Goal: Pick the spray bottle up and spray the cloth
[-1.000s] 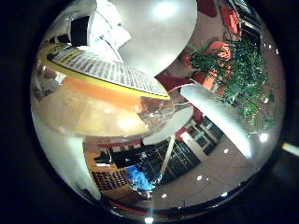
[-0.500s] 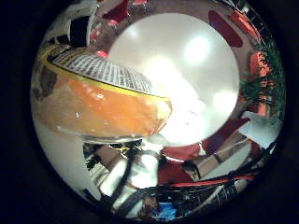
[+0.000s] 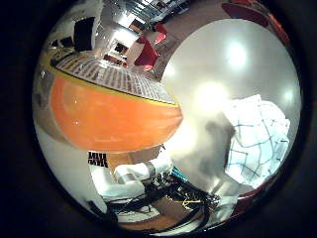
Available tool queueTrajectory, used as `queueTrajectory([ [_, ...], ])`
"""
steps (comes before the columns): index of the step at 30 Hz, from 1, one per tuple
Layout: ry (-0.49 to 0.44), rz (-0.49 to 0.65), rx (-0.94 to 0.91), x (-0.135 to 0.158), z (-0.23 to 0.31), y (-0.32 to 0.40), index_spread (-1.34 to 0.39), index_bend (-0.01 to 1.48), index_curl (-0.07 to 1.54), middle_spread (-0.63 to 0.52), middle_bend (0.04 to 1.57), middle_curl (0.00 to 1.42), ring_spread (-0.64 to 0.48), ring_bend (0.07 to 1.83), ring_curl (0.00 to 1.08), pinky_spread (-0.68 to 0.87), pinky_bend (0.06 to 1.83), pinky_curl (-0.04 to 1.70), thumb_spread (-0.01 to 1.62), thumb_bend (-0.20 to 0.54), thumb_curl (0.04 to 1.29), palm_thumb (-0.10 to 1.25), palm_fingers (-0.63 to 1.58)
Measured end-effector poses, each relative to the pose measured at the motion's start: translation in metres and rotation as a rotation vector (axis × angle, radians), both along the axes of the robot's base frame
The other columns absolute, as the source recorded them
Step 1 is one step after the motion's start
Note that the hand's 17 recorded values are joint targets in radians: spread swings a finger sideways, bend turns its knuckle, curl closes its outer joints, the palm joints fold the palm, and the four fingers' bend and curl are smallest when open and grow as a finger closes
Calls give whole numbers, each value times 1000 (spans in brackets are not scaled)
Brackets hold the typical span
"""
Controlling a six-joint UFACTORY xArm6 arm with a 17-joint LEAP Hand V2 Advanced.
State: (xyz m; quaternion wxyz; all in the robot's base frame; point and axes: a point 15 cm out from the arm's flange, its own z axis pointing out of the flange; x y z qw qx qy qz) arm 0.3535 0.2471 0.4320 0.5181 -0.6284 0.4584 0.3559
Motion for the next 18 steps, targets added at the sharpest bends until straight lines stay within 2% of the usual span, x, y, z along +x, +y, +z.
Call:
queueTrajectory([
  [7, 5, 55, 5, -18, -42, 42, -214, 1079, 754, -87, 1351, 583, -142, 1465, 547, -205, 1037, 1213, 907, -13, 741, 1133, 1207],
  [18, -10, 122, -38, -15, -109, 60, -218, 1069, 766, -87, 1351, 584, -142, 1466, 547, -202, 1037, 1214, 902, -15, 763, 1105, 1206],
])
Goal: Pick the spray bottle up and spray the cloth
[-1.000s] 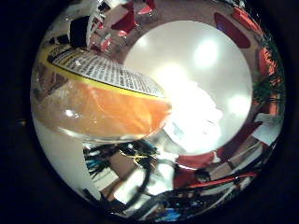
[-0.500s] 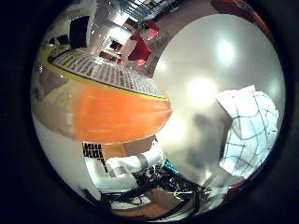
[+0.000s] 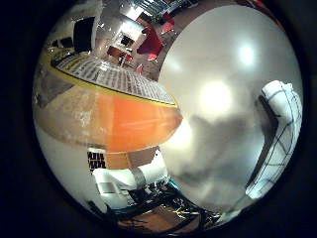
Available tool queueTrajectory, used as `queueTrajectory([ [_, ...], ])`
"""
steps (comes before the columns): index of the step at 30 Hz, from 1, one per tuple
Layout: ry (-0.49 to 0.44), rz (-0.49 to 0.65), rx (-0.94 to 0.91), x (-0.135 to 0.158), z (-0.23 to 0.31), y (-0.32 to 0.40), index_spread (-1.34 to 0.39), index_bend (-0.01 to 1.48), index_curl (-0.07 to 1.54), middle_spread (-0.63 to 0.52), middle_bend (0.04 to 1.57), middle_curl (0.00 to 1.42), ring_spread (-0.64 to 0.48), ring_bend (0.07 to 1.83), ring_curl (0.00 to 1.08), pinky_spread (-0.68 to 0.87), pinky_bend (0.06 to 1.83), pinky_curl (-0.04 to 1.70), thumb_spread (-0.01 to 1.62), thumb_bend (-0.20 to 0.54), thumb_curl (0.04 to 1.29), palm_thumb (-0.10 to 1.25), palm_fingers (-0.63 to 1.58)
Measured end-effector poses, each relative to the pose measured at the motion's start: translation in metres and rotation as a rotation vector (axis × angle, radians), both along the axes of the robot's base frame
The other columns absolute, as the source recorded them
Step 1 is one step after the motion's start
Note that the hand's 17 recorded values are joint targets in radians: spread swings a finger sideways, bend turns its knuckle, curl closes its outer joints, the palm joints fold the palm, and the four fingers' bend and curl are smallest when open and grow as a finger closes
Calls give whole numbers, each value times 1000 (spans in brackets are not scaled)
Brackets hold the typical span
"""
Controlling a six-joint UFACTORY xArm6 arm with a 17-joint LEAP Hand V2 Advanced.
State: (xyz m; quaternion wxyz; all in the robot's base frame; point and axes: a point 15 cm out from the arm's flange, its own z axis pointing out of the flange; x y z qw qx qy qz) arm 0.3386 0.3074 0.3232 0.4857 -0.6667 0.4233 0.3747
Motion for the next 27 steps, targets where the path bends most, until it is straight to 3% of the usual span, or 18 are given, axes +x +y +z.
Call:
queueTrajectory([
  [9, -28, 119, -48, -13, -62, 13, -219, 1062, 772, -77, 1352, 583, -141, 1466, 545, -206, 1024, 1209, 905, -14, 774, 1081, 1210],
  [21, 25, 124, -71, -12, -89, 12, -211, 1051, 772, -81, 1341, 579, -142, 1449, 539, -227, 1012, 1166, 947, -23, 735, 1008, 1213],
  [23, 30, 124, -72, -13, -89, 12, -214, 974, 747, -92, 1305, 568, -152, 1437, 531, -246, 1005, 1117, 985, -31, 680, 965, 1180],
  [27, 29, 139, -86, -16, -92, 10, -237, 629, 676, -105, 1247, 547, -189, 1367, 506, -311, 1039, 1003, 1011, -34, 571, 886, 1063],
])
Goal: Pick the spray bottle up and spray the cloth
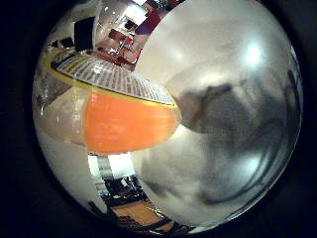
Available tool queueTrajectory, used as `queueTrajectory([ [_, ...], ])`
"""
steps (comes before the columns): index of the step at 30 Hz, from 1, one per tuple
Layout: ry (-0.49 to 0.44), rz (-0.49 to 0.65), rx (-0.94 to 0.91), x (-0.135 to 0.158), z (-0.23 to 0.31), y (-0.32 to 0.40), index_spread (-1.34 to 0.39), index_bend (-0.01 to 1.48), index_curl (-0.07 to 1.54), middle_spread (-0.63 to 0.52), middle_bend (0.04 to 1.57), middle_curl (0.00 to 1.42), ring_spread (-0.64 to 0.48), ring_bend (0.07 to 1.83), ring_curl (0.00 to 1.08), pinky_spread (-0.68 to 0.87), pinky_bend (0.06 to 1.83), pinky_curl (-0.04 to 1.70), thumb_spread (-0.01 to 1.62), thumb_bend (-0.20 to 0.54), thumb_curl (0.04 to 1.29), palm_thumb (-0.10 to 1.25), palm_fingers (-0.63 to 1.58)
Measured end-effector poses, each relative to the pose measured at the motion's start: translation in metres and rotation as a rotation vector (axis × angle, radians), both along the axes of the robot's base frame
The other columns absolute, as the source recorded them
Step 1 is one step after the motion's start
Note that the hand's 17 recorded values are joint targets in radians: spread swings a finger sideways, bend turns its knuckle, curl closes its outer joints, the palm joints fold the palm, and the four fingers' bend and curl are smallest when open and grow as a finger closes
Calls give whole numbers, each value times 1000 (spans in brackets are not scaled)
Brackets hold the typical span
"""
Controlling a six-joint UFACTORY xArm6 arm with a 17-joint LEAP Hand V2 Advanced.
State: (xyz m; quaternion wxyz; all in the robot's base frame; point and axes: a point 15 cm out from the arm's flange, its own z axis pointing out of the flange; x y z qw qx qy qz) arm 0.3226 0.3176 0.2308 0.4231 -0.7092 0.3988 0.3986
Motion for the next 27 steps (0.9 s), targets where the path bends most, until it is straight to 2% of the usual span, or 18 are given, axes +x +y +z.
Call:
queueTrajectory([
  [3, -6, 17, -29, -1, -5, -9, -301, 312, 609, -121, 1127, 524, -214, 1313, 492, -376, 1067, 910, 1007, -29, 507, 859, 986],
  [5, -12, 13, -39, 2, -4, -14, -356, 209, 590, -140, 1026, 508, -236, 1272, 486, -425, 1051, 857, 1004, -29, 477, 846, 885],
  [8, -17, 15, -44, 2, -3, -16, -417, 190, 573, -168, 861, 485, -268, 1239, 481, -474, 990, 803, 991, -28, 442, 827, 663],
  [10, -24, 17, -49, 4, -2, -19, -438, 231, 576, -167, 784, 471, -270, 1169, 467, -438, 915, 786, 987, -27, 428, 820, 493],
  [12, -34, 24, -54, 6, 1, -20, -443, 322, 585, -141, 682, 446, -212, 1011, 426, -269, 771, 775, 981, -32, 409, 798, 208],
  [13, -37, 30, -61, 7, 2, -21, -440, 328, 573, -128, 652, 434, -190, 965, 405, -197, 747, 760, 982, -32, 401, 787, 184],
  [15, -46, 35, -74, 8, 6, -25, -406, 323, 540, -62, 550, 398, -64, 813, 352, 77, 658, 704, 974, -37, 376, 740, 42],
  [17, -54, 38, -88, 8, 10, -29, -356, 281, 498, -1, 486, 373, 50, 707, 307, 250, 589, 629, 970, -32, 360, 713, 2],
  [20, -56, 40, -95, 5, 18, -35, -308, 238, 456, 65, 416, 350, 134, 603, 269, 372, 504, 539, 968, -27, 351, 706, 17],
  [27, -88, 48, -60, -6, 55, -42, -269, 172, 391, 112, 304, 328, 187, 470, 238, 439, 410, 423, 974, -20, 348, 723, 91],
])
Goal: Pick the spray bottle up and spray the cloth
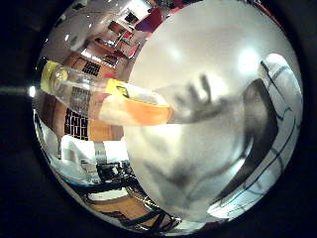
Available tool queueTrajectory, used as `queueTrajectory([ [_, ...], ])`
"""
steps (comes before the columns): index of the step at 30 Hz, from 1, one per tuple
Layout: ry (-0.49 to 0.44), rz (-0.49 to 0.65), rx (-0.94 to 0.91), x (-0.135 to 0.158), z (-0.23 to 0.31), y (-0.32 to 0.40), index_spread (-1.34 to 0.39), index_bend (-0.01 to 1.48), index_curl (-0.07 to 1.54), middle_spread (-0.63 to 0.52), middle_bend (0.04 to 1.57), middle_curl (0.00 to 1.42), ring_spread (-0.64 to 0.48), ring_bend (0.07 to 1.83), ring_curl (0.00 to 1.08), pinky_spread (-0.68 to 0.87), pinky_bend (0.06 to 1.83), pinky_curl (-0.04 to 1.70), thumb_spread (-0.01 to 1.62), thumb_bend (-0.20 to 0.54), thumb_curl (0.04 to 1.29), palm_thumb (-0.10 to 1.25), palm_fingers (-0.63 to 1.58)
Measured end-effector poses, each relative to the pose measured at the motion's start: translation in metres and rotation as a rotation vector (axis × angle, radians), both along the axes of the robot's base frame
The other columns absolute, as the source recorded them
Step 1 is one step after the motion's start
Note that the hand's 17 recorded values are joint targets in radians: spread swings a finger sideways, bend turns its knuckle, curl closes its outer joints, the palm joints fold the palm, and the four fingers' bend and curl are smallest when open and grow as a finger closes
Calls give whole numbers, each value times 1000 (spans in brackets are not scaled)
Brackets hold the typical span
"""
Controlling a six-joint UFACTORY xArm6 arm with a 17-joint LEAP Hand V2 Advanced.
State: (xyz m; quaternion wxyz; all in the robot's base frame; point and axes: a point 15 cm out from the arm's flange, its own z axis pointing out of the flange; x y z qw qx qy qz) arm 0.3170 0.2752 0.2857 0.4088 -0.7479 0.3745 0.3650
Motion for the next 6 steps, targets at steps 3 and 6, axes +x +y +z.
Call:
queueTrajectory([
  [3, -21, 5, -8, -5, 14, -9, -255, 170, 369, 115, 274, 327, 193, 431, 234, 452, 397, 394, 984, -24, 353, 735, 113],
  [6, -49, -7, -9, -7, 31, -21, -246, 167, 354, 126, 253, 327, 203, 409, 234, 462, 390, 375, 991, -23, 357, 742, 128],
])
